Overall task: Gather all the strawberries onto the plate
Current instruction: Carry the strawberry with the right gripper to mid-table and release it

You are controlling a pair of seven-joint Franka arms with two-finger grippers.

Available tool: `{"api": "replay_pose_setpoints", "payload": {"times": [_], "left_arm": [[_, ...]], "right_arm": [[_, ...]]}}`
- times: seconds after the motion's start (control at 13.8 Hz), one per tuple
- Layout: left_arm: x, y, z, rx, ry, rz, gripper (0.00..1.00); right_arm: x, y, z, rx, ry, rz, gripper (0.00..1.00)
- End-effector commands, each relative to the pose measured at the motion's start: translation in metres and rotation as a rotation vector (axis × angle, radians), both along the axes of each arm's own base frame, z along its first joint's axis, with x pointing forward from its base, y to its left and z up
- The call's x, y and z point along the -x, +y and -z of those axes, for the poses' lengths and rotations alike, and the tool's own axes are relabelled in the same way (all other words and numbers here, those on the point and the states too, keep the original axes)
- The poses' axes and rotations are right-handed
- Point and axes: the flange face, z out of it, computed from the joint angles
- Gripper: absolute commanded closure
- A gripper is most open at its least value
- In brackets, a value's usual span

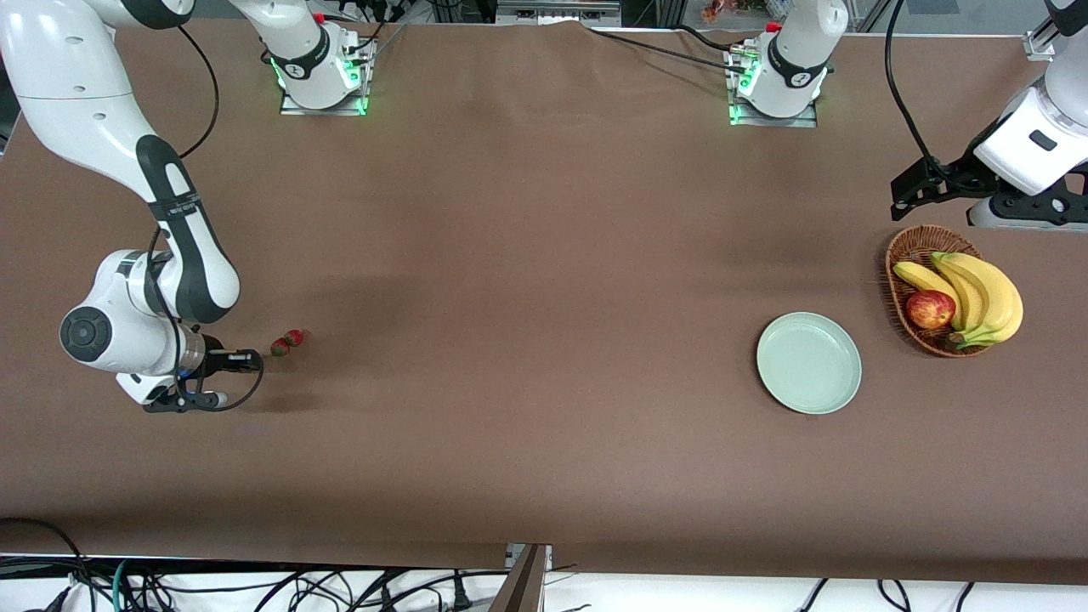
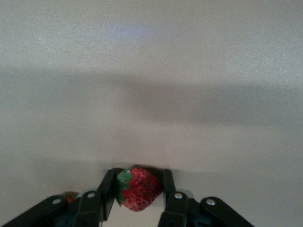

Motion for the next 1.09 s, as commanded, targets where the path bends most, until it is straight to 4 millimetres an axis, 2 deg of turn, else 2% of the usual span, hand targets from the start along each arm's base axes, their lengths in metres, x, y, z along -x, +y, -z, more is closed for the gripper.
{"api": "replay_pose_setpoints", "payload": {"times": [0.0, 0.14, 0.29, 0.51, 0.65, 0.87, 1.01], "left_arm": [[0.001, 0.0, -0.005, 0.011, 0.007, 0.015, 0.0], [0.001, 0.0, -0.005, 0.011, 0.007, 0.015, 0.0], [0.001, 0.0, -0.005, 0.011, 0.007, 0.015, 0.0], [0.001, 0.0, -0.005, 0.011, 0.007, 0.015, 0.0], [0.001, 0.0, -0.005, 0.011, 0.007, 0.015, 0.0], [0.001, 0.0, -0.005, 0.011, 0.007, 0.015, 0.0], [0.001, 0.0, -0.005, 0.011, 0.007, 0.015, 0.0]], "right_arm": [[0.004, 0.001, -0.001, 0.002, 0.003, -0.02, 0.63], [0.0, 0.004, -0.006, 0.0, -0.009, -0.013, 0.66], [-0.017, 0.017, -0.031, -0.008, -0.063, -0.022, 0.66], [-0.041, 0.076, -0.069, -0.015, -0.139, -0.048, 0.65], [-0.042, 0.14, -0.075, -0.023, -0.154, 0.017, 0.64], [-0.029, 0.272, -0.076, -0.053, -0.184, 0.173, 0.64], [-0.009, 0.357, -0.08, -0.085, -0.198, 0.277, 0.64]]}}
